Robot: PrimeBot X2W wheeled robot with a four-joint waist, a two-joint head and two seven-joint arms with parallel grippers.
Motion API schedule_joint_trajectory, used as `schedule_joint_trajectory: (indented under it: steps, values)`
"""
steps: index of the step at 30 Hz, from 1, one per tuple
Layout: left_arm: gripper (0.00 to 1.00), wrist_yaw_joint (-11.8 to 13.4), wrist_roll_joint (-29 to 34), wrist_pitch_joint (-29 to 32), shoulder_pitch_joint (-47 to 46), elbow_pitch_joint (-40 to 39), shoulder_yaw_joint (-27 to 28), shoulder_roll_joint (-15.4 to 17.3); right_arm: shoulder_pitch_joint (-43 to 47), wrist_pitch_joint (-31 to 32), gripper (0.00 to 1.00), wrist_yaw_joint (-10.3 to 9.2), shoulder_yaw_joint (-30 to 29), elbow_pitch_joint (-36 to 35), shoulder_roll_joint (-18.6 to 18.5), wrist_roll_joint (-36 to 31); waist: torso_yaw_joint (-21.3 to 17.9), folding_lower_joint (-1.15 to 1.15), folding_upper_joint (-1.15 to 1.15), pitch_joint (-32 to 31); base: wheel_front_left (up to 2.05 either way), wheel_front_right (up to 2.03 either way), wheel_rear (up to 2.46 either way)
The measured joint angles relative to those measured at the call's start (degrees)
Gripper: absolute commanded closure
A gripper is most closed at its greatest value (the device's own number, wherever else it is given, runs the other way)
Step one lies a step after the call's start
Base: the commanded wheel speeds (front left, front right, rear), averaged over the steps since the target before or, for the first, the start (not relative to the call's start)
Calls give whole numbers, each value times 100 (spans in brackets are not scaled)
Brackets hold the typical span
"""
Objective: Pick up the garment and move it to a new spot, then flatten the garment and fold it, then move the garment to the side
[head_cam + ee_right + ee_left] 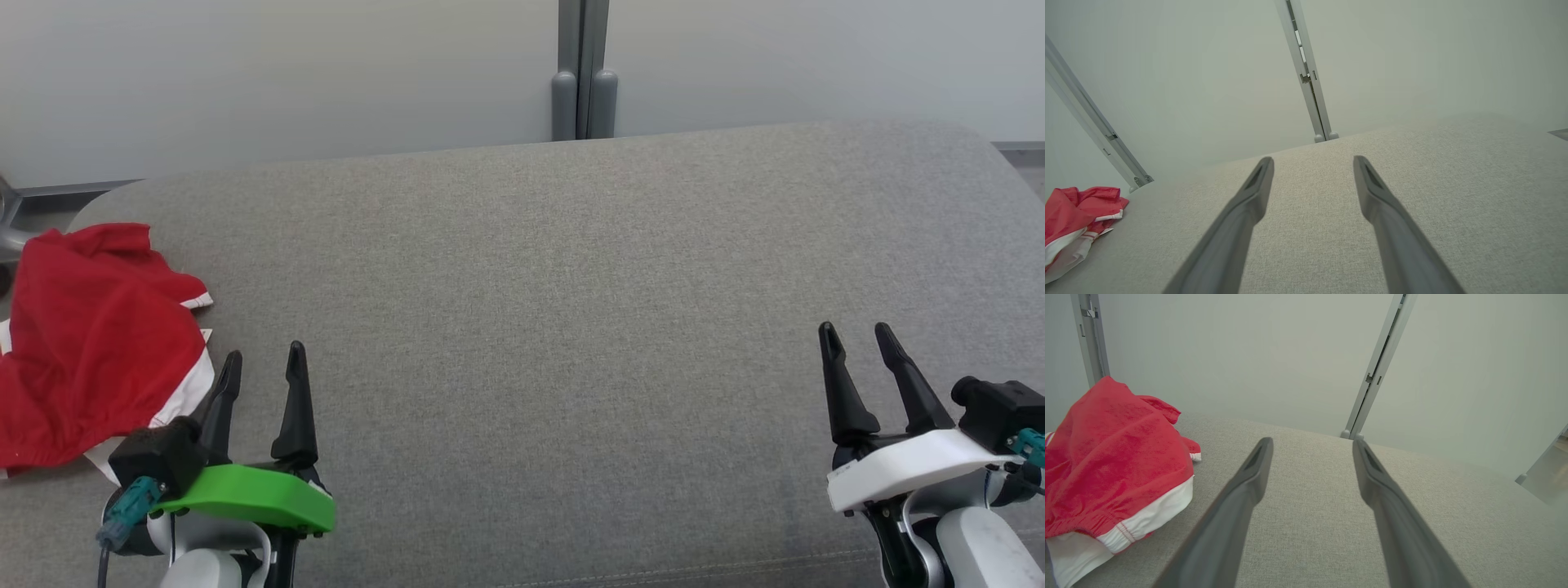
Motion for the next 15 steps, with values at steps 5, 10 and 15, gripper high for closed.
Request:
schedule_joint_trajectory:
  steps: [5,10,15]
  values:
    - [0,3,222,20,-108,104,-31,5,-104,-54,0,1,38,141,24,-259,-1,0,0,-5,0,0,0]
    - [0,30,396,71,-164,219,-45,15,-153,-87,0,1,60,271,86,-478,-10,0,0,-19,0,0,0]
    - [0,92,555,180,-227,293,-31,24,-208,-132,0,1,64,378,160,-689,-21,0,0,-28,0,0,0]
